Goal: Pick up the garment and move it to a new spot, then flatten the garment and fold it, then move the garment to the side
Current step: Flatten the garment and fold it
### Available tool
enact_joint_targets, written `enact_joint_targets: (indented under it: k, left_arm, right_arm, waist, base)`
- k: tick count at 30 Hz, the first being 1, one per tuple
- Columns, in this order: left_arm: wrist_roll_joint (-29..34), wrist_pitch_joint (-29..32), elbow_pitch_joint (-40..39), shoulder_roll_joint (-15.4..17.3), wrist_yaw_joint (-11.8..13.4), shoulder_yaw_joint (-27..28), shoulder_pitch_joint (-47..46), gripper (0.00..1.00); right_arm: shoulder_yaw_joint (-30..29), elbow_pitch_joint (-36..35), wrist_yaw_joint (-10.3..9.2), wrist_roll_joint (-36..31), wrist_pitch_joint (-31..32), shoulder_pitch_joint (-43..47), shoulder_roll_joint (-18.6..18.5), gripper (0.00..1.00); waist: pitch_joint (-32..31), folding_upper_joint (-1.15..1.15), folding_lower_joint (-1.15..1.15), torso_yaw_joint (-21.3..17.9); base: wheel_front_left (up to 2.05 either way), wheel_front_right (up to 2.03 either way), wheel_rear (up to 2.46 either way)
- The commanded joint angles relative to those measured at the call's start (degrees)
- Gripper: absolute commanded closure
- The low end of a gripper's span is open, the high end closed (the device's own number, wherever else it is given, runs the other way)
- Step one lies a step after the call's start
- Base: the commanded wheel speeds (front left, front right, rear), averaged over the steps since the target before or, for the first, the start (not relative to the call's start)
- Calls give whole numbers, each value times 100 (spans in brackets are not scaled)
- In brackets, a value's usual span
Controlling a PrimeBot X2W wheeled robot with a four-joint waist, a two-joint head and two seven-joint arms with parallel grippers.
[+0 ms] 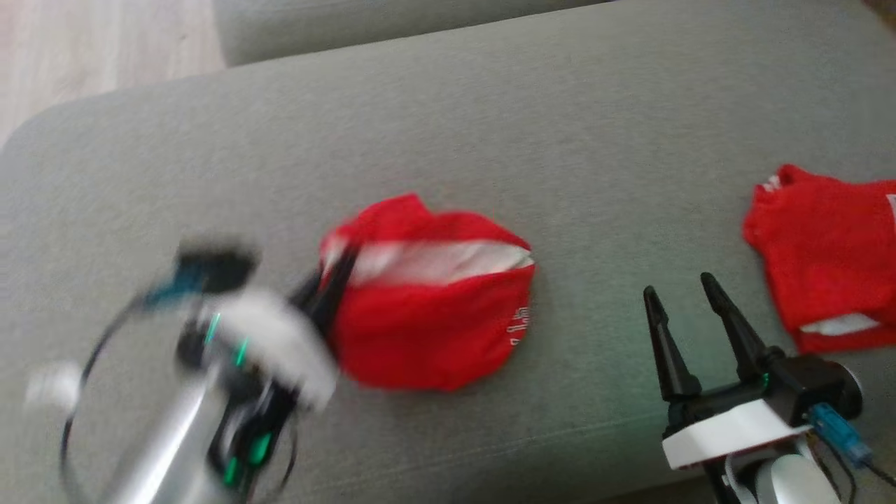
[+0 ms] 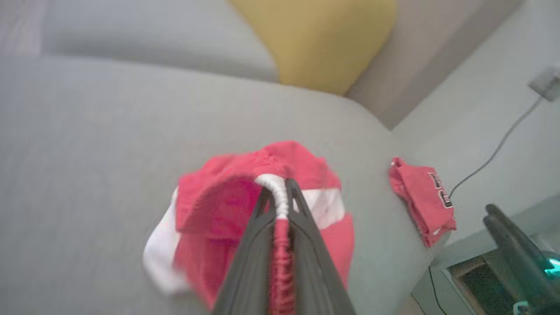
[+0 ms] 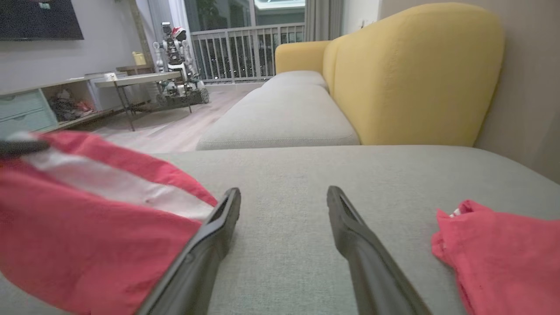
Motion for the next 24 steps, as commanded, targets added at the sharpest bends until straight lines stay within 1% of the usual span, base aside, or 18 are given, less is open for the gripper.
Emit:
enact_joint_targets:
  k: [1, 4, 7, 11, 14, 16, 17, 21, 24]
  left_arm:
    - [-138, -152, -449, 206, 88, 396, 156, 100]
    - [-276, -363, -732, 383, 284, 651, 926, 100]
    - [-313, -491, -922, 481, 406, 785, 1352, 100]
    - [-329, -548, -1116, 514, 484, 858, 1496, 100]
    - [-324, -530, -1219, 553, 564, 904, 1532, 100]
    - [-252, -545, -1220, 634, 637, 955, 1559, 100]
    - [-252, -545, -1220, 634, 637, 955, 1559, 100]
    - [-124, -587, -1145, 769, 724, 1004, 1646, 100]
    - [133, -678, -976, 889, 806, 978, 1642, 100]
  right_arm:
    - [143, -143, -2, 12, -54, -123, -55, 0]
    - [91, -93, -2, 11, -54, -126, -55, 0]
    - [73, -44, -2, 3, -54, -140, -55, 0]
    - [159, 20, -2, -9, -54, -191, -55, 0]
    - [268, 126, -2, 74, -54, -244, -55, 0]
    - [436, 301, -2, 108, -54, -320, -55, 0]
    - [436, 301, -2, 108, -54, -320, -55, 0]
    - [849, 1061, -2, 285, -54, -621, -55, 0]
    - [982, 1636, -2, 640, -54, -1031, -55, 0]
  waist:
    - [108, 0, 0, 210]
    - [126, 0, 0, 436]
    - [108, 0, 0, 625]
    - [44, 0, 0, 721]
    - [-28, 0, 0, 677]
    - [-55, 0, 0, 646]
    - [-55, 0, 0, 646]
    - [-72, 0, 0, 621]
    - [-68, 0, 0, 702]
  base:
    - [0, 0, 0]
    - [0, 0, 0]
    - [0, 0, 0]
    - [0, 0, 0]
    - [0, 0, 0]
    - [0, 0, 0]
    - [0, 0, 0]
    - [0, 0, 0]
    - [0, 0, 0]
